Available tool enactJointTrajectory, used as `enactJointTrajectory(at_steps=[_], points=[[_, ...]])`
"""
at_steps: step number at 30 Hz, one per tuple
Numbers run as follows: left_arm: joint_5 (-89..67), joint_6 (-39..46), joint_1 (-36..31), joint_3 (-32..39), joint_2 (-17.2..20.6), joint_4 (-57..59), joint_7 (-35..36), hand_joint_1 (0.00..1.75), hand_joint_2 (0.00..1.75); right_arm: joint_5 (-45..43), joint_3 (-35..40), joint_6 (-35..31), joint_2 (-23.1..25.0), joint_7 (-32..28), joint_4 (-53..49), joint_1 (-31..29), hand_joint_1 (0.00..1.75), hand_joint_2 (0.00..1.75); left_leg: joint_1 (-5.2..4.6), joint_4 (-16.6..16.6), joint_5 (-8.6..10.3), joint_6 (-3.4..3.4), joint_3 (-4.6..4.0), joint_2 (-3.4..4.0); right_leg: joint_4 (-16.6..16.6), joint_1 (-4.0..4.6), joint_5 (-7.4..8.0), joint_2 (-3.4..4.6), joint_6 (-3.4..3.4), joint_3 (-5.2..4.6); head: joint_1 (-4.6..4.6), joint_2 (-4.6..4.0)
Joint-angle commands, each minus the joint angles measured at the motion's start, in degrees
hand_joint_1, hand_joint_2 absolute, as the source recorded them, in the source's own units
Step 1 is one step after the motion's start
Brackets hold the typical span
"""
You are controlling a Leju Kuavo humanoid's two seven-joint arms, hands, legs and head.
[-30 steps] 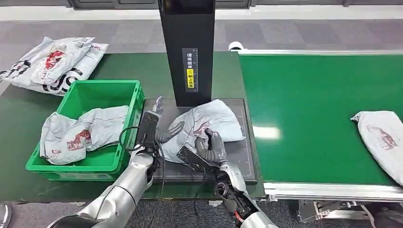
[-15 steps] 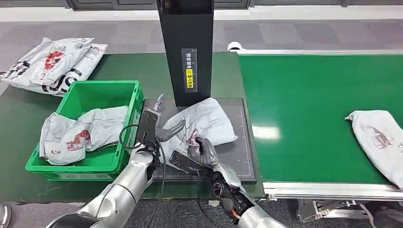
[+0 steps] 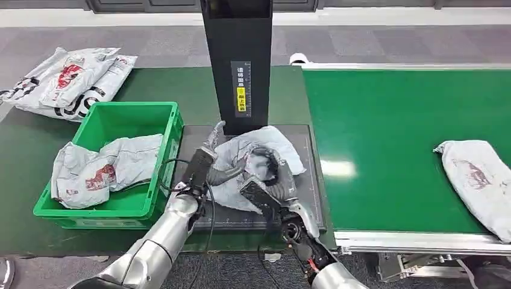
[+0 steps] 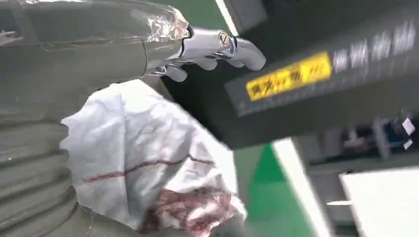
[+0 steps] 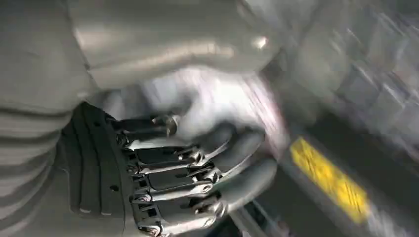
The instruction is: Moved the parcel from conveyor to table for the left to box.
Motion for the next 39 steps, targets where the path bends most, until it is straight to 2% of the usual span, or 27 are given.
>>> enactJointTrajectory(at_steps=[1, 2, 4, 5, 9, 14, 15, 16, 19, 21, 22, 23, 24, 25, 27, 29, 30, 31, 33, 36, 39], points=[[-8.0, 2.2, -1.5, -14.1, 2.3, 9.9, 3.1, 0.00, 1.75, -4.0, -8.5, 1.6, -4.4, -2.7, -23.2, 7.8, 0.00, 1.75, -0.04, -0.2, 0.02, 0.08, 0.12, -0.17, -0.2, -0.03, -0.06, -0.26, 0.04, 0.20, 0.00, 0.02], [-8.1, 2.1, -1.6, -14.0, 2.3, 9.9, 3.2, 0.00, 1.75, -4.4, -8.6, 1.3, -4.1, -2.9, -23.0, 7.7, 0.00, 1.75, -0.01, -0.1, -0.03, 0.08, 0.03, -0.11, -0.1, -0.02, -0.05, -0.18, 0.03, 0.10, 0.02, 0.02], [-13.8, 1.1, -1.6, -16.9, 2.8, 11.1, 9.5, 0.00, 1.75, -7.1, -9.3, 1.2, -4.2, -5.2, -22.3, 7.6, 0.00, 1.75, -0.02, -0.1, -0.06, 0.07, 0.03, 0.02, -0.1, -0.02, -0.02, -0.07, 0.02, 0.02, 0.02, 0.02], [-17.4, 0.4, -1.4, -18.9, 3.2, 11.8, 13.6, 0.00, 1.75, -8.9, -9.7, 2.0, -4.4, -6.4, -22.2, 7.8, 0.00, 0.00, -0.01, -0.1, -0.06, 0.06, -0.01, 0.01, -0.1, -0.02, -0.03, -0.06, 0.02, 0.00, 0.00, 0.00], [-26.5, -4.4, -0.6, -23.6, 4.8, 13.6, 23.7, 0.00, 1.75, -14.3, -10.2, 4.9, -4.3, -10.4, -25.7, 9.3, 0.00, 0.00, -0.04, -0.2, -0.05, 0.07, 0.11, 0.05, -0.1, -0.02, -0.03, -0.06, 0.02, 0.07, 0.00, 0.02], [-33.0, -14.7, 1.0, -27.0, 5.8, 14.8, 28.0, 0.00, 1.75, -14.5, -10.8, 7.1, -4.5, -10.1, -28.7, 11.0, 0.00, 0.00, -0.06, -0.2, -0.03, 0.10, 0.34, 0.12, -0.2, -0.02, -0.06, 0.01, 0.06, 0.37, 0.00, 0.00], [-34.6, -15.8, 1.2, -28.1, 6.0, 14.9, 30.6, 1.62, 1.75, -14.8, -11.2, 7.8, -4.6, -10.0, -30.0, 12.2, 0.00, 0.00, -0.06, -0.2, -0.09, 0.13, 0.51, 0.09, -0.2, -0.03, -0.16, -0.03, 0.04, 0.58, 0.00, 0.02], [-35.1, -15.1, 1.3, -27.8, 6.1, 14.7, 31.5, 1.75, 1.75, -14.6, -11.6, 8.2, -4.6, -10.1, -31.5, 13.6, 0.00, 0.00, -0.06, -0.4, -0.07, 0.16, 0.63, 0.10, -0.3, -0.03, -0.11, -0.06, 0.02, 0.69, 0.00, 0.00], [-35.0, -8.8, 0.7, -25.8, 5.8, 13.9, 31.8, 1.75, 1.75, -13.6, -12.0, 8.7, -4.6, -9.8, -34.8, 16.5, 0.00, 0.00, -0.07, -0.3, -0.35, 0.24, 1.20, -0.20, -0.3, -0.06, -0.58, -0.35, 0.15, 1.50, 0.00, 0.00], [-35.0, -9.0, 0.2, -25.7, 5.7, 13.9, 31.8, 1.75, 1.75, -13.5, -12.0, 8.7, -4.5, -9.8, -34.9, 16.6, 0.00, 0.00, -0.06, -0.2, -0.49, 0.18, 0.80, -0.21, -0.2, -0.06, -0.76, -0.37, 0.04, 1.49, 0.00, 0.00], [-35.0, -9.1, 0.1, -25.7, 5.6, 13.9, 31.8, 1.75, 1.75, -13.5, -12.0, 8.7, -4.5, -9.8, -34.9, 16.6, 0.00, 0.00, -0.03, -0.1, -1.15, 0.21, 0.97, -0.16, -0.1, -0.04, -1.26, -0.32, 0.02, 1.64, 0.00, 0.00], [-34.9, -6.9, 0.2, -25.4, 5.6, 13.4, 31.5, 1.75, 1.75, -13.4, -12.0, 8.7, -4.5, -9.8, -35.0, 16.6, 0.00, 0.00, -0.04, 0.1, -1.45, 0.23, 1.49, -0.20, 0.1, -0.04, -1.48, -0.32, 0.02, 2.12, 0.00, 0.00], [-34.2, -2.6, 0.0, -23.7, 5.3, 13.3, 30.8, 1.75, 1.75, -13.2, -12.3, 8.8, -4.3, -9.7, -35.3, 17.1, 0.00, 0.00, -0.04, 0.0, -1.45, 0.13, 1.30, -0.06, 0.0, -0.04, -1.35, -0.20, 0.02, 1.88, 0.00, 0.00], [-33.9, 0.0, -0.4, -23.0, 5.1, 13.0, 30.4, 1.75, 1.75, -13.2, -12.5, 8.8, -4.2, -9.7, -35.4, 17.5, 0.00, 0.00, 0.01, 0.1, -1.28, 0.27, 1.54, -0.15, 0.1, 0.01, -1.17, -0.28, 0.14, 2.17, 0.00, 0.00], [-32.7, 7.9, -1.5, -19.9, 4.3, 12.4, 29.4, 1.75, 1.75, -12.8, -12.7, 8.8, -3.8, -9.7, -35.9, 18.5, 0.00, 0.00, -0.04, 0.0, -1.05, 0.12, 1.51, -0.11, 0.0, -0.02, -1.13, -0.28, 0.01, 2.06, 0.00, 0.00], [-30.4, 13.5, -2.1, -16.7, 3.8, 11.2, 27.5, 1.75, 1.75, -12.5, -12.6, 8.9, -3.7, -9.7, -35.5, 18.6, 0.00, 0.00, -0.02, -0.2, -1.01, 0.10, 1.77, -0.08, -0.2, -0.01, -1.04, -0.25, 0.00, 2.25, 0.00, 0.02], [-27.9, 15.9, -3.0, -12.9, 3.3, 10.9, 24.2, 1.75, 1.75, -12.4, -12.6, 8.9, -3.4, -9.7, -35.2, 18.4, 0.00, 0.00, -0.03, -0.4, -0.96, 0.06, 2.23, -0.05, -0.3, -0.01, -1.01, -0.21, -0.02, 2.26, 0.00, 0.02], [-27.3, 15.2, -4.2, -11.9, 3.2, 10.7, 23.5, 1.75, 1.75, -12.4, -12.4, 9.0, -3.3, -9.8, -34.8, 18.2, 0.00, 0.00, -0.01, -0.4, -1.07, 0.04, 2.37, -0.03, -0.3, 0.02, -1.07, -0.18, -0.02, 2.41, 0.00, 0.02], [-23.6, 19.6, -5.6, -6.2, 2.4, 9.0, 18.0, 1.75, 1.75, -12.1, -12.3, 8.3, -3.2, -9.8, -33.7, 17.3, 0.00, 0.00, -0.01, -0.2, -1.11, 0.03, 2.25, -0.02, -0.2, 0.04, -1.10, -0.17, -0.04, 2.27, 0.00, 0.02], [-19.0, 18.8, -8.5, -0.2, 1.4, 7.1, 13.1, 1.75, 1.75, -12.1, -12.5, 8.2, -2.9, -9.6, -32.5, 16.2, 0.00, 0.00, 0.02, 0.0, -1.18, -0.02, 1.99, 0.05, 0.1, 0.07, -1.16, -0.04, -0.06, 1.94, 0.00, 0.00], [-18.0, 18.7, -10.2, 1.4, 1.3, 6.2, 12.4, 1.75, 1.75, -12.1, -12.7, 8.0, -2.7, -9.5, -32.2, 15.8, 0.00, 0.00, 0.02, 0.0, -1.09, -0.08, 1.69, -0.02, 0.1, 0.13, -1.13, -0.14, -0.07, 1.67, 0.00, 0.02]])
